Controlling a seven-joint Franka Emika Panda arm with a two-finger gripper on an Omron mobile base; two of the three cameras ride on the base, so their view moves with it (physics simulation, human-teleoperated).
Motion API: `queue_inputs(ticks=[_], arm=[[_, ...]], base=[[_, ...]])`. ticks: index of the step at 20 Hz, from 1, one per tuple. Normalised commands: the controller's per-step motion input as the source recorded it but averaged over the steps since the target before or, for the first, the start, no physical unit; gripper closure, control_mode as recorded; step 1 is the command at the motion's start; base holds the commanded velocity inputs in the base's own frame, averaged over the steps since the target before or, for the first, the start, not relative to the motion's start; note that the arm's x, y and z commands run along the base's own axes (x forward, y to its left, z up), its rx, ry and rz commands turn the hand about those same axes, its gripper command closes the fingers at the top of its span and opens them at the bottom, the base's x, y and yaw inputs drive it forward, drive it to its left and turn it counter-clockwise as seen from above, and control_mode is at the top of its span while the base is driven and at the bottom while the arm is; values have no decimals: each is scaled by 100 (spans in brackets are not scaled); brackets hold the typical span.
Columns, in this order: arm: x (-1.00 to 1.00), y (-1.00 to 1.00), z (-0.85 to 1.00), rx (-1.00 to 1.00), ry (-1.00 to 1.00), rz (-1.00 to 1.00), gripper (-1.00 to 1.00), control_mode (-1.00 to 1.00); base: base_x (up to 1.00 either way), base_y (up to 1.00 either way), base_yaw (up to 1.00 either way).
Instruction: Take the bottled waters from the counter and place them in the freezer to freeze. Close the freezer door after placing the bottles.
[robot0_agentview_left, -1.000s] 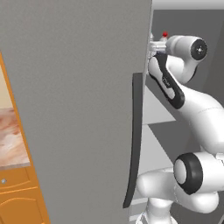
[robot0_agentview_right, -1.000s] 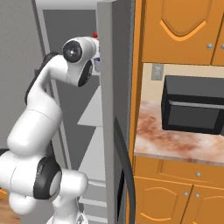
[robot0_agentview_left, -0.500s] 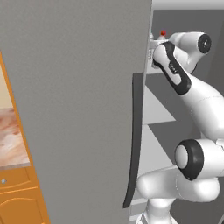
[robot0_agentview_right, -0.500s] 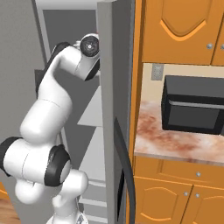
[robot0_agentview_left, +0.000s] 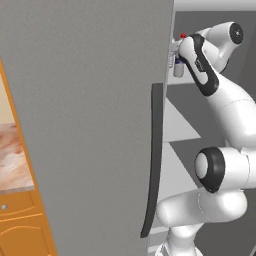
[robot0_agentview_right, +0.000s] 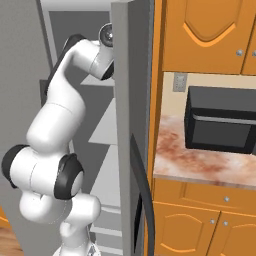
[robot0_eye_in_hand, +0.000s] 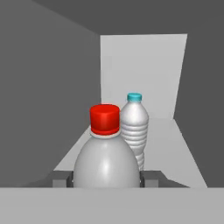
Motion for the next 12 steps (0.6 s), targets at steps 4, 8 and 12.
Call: queue_inputs(ticks=[4,8,12], arm=[[1,0,-11,0,0,6,100,-100],[0,0,-22,0,0,5,100,-100],[0,0,-29,0,0,3,100,-100]], base=[[0,0,0],[0,0,0],[0,0,0]])
